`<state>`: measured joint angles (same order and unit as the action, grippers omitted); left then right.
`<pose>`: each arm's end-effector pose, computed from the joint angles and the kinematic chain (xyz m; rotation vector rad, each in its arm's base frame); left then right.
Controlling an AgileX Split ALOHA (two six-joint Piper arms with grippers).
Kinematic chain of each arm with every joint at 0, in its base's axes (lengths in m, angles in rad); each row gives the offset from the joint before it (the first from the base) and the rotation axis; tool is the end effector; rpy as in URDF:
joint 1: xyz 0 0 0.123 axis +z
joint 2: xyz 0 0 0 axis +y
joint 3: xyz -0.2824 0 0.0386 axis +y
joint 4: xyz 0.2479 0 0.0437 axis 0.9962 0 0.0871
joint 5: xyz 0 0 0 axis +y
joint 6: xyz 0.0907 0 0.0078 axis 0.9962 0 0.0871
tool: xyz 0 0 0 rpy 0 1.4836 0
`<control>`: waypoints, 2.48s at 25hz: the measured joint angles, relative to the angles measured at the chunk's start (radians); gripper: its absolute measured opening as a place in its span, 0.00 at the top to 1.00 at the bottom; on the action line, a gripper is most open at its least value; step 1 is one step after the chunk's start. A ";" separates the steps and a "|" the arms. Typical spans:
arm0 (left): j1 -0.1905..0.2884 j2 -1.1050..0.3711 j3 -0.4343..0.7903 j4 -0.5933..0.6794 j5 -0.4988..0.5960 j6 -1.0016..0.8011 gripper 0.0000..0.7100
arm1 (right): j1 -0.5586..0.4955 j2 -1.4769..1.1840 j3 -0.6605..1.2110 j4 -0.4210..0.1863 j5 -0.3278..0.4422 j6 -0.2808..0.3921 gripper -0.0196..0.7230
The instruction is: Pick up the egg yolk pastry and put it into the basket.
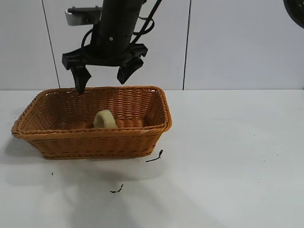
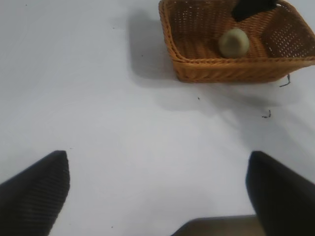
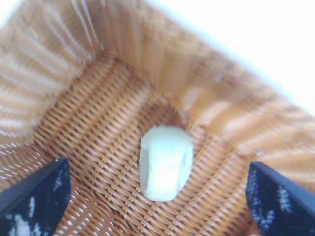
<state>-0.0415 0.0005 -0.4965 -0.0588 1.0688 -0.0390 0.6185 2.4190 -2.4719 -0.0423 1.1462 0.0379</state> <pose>-0.0050 -0.0045 0.2757 0.0054 2.0571 -0.1204 0.4348 0.3051 0.2607 -0.7483 2.4765 0.1885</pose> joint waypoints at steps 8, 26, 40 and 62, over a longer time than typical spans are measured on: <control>0.000 0.000 0.000 0.000 0.000 0.000 0.02 | -0.223 0.000 -0.008 -0.021 0.028 -0.047 0.07; 0.000 0.000 0.000 0.000 0.000 0.000 0.02 | -0.558 -0.049 0.026 -0.013 0.063 -0.052 0.08; 0.000 0.000 0.000 0.000 0.000 0.000 0.02 | -0.573 -0.673 0.735 0.029 0.063 -0.038 0.08; 0.000 0.000 0.000 0.000 0.000 0.000 0.02 | -0.573 -1.885 1.815 0.030 -0.045 -0.048 0.08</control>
<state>-0.0415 0.0005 -0.4965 -0.0588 1.0688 -0.0390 0.0457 0.5339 -0.6570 -0.0121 1.1010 -0.0102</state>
